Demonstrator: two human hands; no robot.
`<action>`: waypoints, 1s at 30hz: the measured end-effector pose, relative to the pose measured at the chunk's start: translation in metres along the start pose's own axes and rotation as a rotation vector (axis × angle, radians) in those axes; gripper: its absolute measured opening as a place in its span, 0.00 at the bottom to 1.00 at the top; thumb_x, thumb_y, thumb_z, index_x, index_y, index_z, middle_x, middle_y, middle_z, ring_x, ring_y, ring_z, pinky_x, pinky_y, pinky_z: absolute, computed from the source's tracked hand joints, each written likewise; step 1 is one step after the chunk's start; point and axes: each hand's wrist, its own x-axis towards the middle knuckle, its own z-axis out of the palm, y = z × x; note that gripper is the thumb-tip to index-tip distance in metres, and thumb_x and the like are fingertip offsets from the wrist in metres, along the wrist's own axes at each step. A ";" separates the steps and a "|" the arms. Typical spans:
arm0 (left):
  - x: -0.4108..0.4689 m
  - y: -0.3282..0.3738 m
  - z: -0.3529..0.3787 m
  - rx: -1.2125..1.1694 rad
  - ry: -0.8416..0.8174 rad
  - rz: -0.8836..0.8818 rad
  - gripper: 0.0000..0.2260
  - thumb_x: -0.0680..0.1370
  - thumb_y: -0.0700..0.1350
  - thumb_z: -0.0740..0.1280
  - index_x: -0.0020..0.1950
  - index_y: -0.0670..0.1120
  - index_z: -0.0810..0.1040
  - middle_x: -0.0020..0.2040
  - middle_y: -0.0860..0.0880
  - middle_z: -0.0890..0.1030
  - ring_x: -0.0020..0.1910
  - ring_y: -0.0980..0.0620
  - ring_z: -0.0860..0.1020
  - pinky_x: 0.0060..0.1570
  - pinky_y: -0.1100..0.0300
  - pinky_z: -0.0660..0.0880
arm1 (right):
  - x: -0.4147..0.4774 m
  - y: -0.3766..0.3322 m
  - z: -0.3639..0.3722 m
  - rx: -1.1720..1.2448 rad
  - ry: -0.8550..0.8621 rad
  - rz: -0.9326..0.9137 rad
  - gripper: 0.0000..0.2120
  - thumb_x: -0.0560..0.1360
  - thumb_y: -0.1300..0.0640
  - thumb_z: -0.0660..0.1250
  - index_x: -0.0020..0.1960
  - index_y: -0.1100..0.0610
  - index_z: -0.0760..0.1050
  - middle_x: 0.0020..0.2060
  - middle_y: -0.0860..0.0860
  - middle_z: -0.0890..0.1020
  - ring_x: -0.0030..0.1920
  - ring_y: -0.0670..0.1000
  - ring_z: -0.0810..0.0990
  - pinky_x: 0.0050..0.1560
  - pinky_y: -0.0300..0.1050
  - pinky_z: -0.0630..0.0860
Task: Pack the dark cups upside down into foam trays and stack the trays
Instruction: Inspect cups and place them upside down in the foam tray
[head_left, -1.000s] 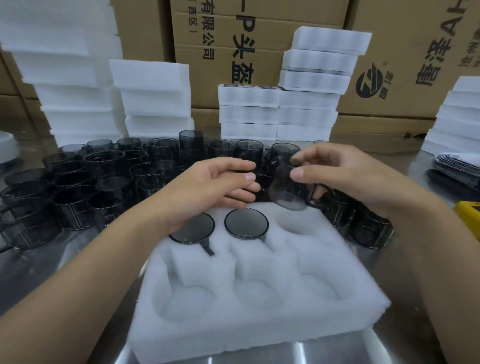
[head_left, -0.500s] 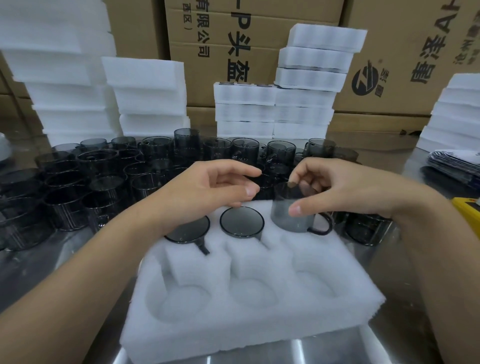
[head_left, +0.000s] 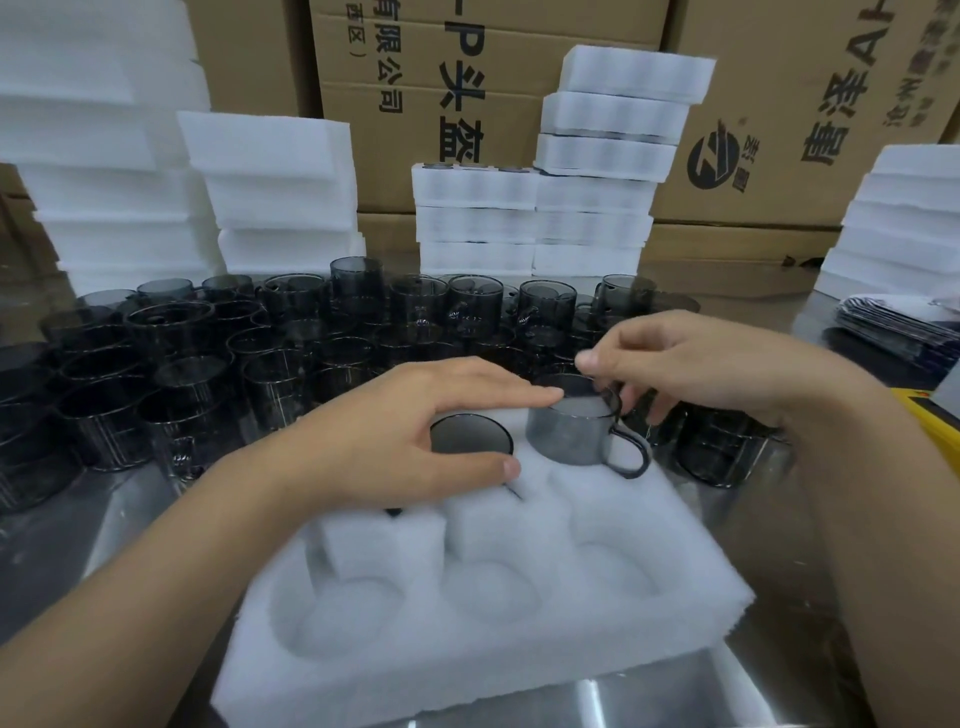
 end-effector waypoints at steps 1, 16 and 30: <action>0.000 0.000 0.000 -0.001 0.007 -0.002 0.21 0.72 0.51 0.69 0.64 0.66 0.73 0.63 0.66 0.74 0.65 0.66 0.70 0.66 0.66 0.65 | 0.000 0.001 0.001 -0.007 -0.031 0.008 0.29 0.54 0.26 0.66 0.42 0.46 0.82 0.40 0.45 0.84 0.40 0.45 0.83 0.41 0.41 0.80; 0.001 -0.002 -0.001 0.008 -0.051 -0.099 0.20 0.73 0.52 0.70 0.55 0.77 0.72 0.68 0.65 0.70 0.66 0.74 0.64 0.68 0.69 0.63 | 0.001 0.006 0.001 0.234 -0.148 0.055 0.18 0.60 0.49 0.74 0.46 0.58 0.80 0.35 0.48 0.83 0.37 0.45 0.83 0.39 0.36 0.79; 0.006 -0.005 0.000 -0.017 -0.124 -0.148 0.14 0.75 0.52 0.70 0.56 0.70 0.78 0.62 0.67 0.70 0.62 0.66 0.70 0.65 0.55 0.69 | 0.012 0.006 0.006 0.097 -0.126 0.095 0.10 0.67 0.61 0.77 0.39 0.57 0.75 0.28 0.47 0.81 0.31 0.46 0.81 0.34 0.35 0.77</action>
